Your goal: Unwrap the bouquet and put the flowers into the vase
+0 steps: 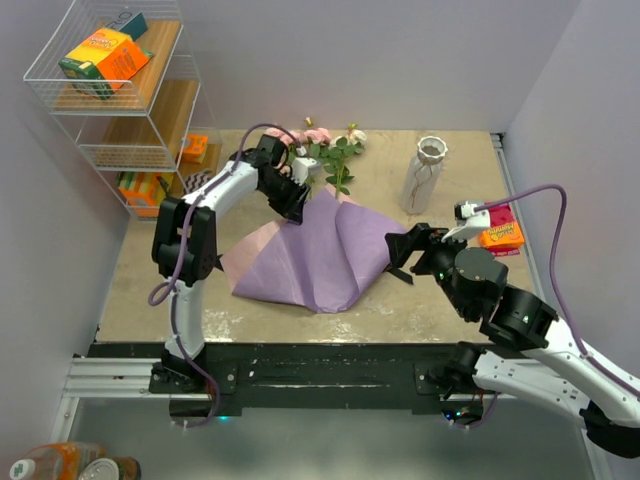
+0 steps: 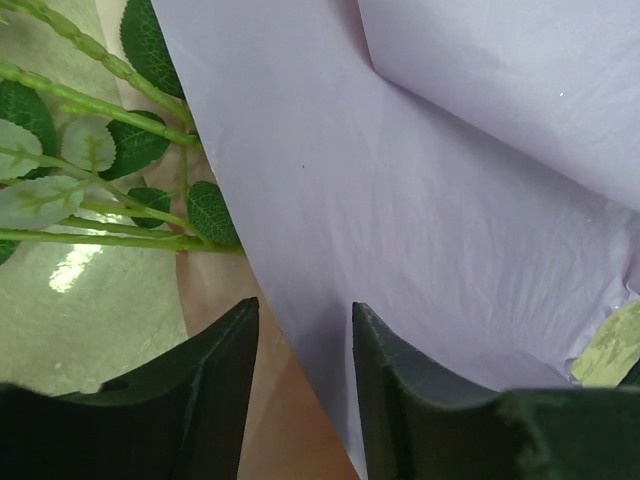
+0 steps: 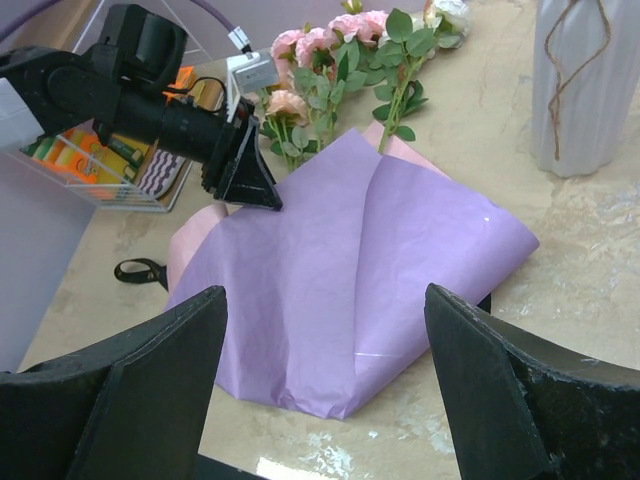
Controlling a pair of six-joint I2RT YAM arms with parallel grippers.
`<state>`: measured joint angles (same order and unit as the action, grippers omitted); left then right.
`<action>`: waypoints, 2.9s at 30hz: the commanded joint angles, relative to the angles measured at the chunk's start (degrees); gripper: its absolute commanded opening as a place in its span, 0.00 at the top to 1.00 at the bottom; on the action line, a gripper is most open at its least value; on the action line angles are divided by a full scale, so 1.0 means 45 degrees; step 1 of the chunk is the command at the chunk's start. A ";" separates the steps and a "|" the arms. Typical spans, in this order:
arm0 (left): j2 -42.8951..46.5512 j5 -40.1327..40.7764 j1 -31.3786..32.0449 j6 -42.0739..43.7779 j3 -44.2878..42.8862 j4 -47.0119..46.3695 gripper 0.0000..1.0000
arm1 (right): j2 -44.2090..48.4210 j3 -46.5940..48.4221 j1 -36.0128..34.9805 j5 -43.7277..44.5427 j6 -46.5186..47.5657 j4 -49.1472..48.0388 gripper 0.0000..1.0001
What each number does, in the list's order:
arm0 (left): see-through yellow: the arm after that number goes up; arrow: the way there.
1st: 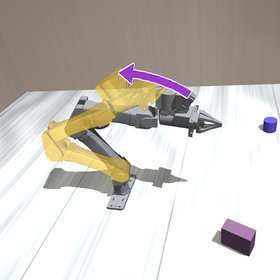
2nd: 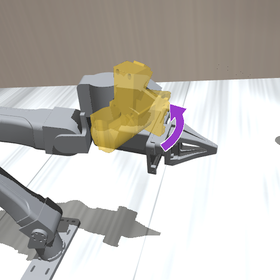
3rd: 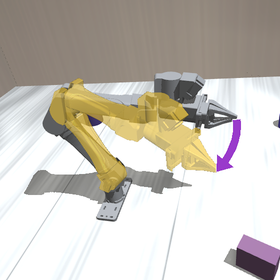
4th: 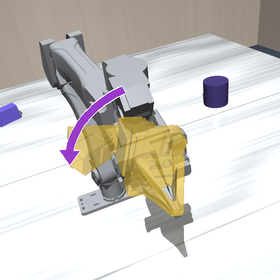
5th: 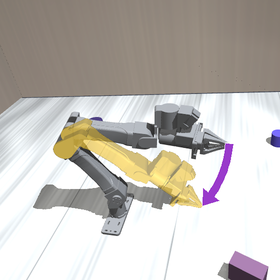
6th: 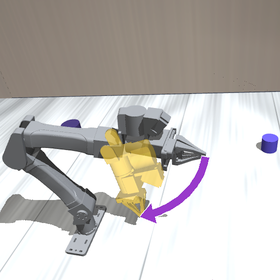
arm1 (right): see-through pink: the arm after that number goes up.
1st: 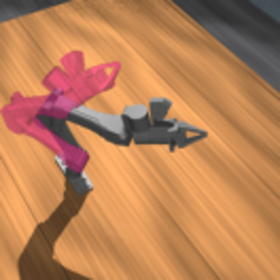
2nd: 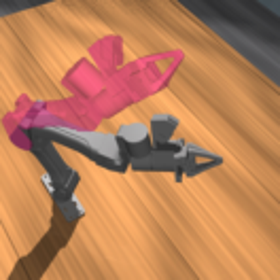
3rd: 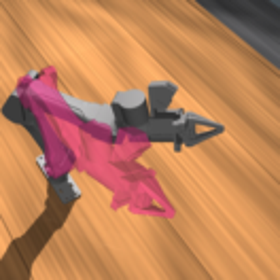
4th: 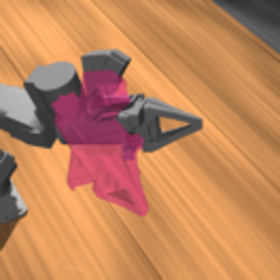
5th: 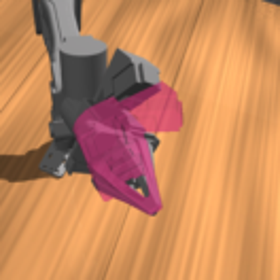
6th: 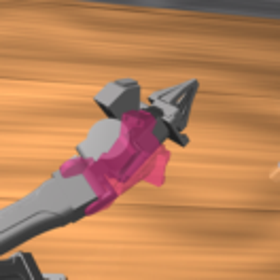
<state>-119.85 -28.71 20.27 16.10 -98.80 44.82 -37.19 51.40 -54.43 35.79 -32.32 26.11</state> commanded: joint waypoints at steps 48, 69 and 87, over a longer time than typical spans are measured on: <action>1.0050 -0.4578 0.4087 0.6735 0.3597 0.6818 0.80 | -0.3395 0.3090 -0.0032 -0.0003 0.2025 -0.1446 0.16; 1.2474 -0.2705 0.5944 0.7204 0.3541 0.6818 0.51 | -0.4294 0.2445 -0.0032 -0.0571 0.1789 -0.0685 0.16; 0.9434 -0.0964 -0.0264 0.3787 0.4513 0.2170 0.51 | -0.9422 0.5785 0.1801 -0.1916 0.2025 0.0995 0.19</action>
<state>-68.79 -32.62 24.99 40.47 -82.85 60.75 -70.24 74.89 -50.11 32.82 -22.31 28.16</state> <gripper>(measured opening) 0.504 0.825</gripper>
